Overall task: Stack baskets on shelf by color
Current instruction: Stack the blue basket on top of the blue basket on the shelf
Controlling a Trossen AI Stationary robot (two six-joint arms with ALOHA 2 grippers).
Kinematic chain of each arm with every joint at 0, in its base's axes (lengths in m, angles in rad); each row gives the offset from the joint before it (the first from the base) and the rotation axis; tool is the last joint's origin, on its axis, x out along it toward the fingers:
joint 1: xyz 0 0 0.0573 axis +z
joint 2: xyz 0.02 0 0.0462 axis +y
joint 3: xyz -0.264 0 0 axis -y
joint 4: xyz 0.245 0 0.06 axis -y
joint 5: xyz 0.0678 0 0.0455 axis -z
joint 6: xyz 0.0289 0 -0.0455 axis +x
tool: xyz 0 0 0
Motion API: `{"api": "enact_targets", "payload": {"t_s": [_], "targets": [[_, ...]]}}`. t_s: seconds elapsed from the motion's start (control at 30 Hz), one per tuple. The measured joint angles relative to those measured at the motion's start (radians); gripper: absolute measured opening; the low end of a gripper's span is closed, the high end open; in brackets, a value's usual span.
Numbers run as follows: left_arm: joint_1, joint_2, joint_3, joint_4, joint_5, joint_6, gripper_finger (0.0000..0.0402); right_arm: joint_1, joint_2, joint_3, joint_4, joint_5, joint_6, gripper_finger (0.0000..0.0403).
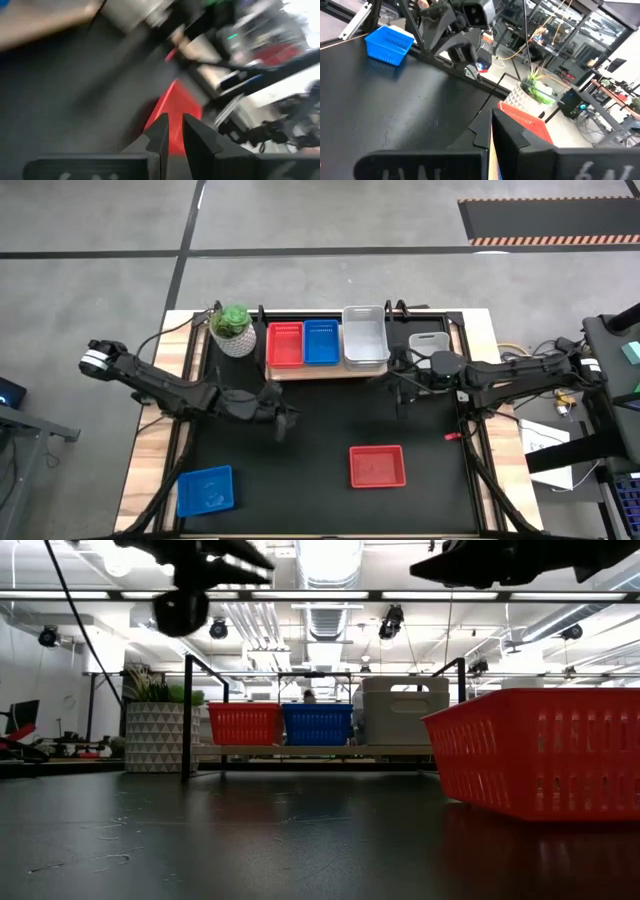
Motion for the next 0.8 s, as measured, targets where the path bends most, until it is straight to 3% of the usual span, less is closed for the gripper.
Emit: {"api": "enact_targets", "payload": {"t_s": [0.13, 0.27, 0.6, 0.8], "targets": [[-0.034, 0.044, 0.177, -0.425, 0.065, -0.224, 0.0037, 0.000, -0.032, -0.008, -0.019, 0.000, -0.003, 0.0009], [-0.084, 0.117, 0.313, -0.678, 0.157, -0.377, 0.0037, 0.000, -0.040, -0.009, -0.038, 0.000, -0.011, 0.0008], [-0.257, 0.286, 0.416, -0.966, 0.546, -0.916, 0.0037, 0.000, -0.035, -0.009, -0.069, 0.004, -0.024, 0.0009], [-0.387, 0.337, 0.452, -1.054, 0.588, -1.216, 0.0037, 0.000, -0.031, -0.009, -0.079, 0.004, -0.036, 0.0009]]}}
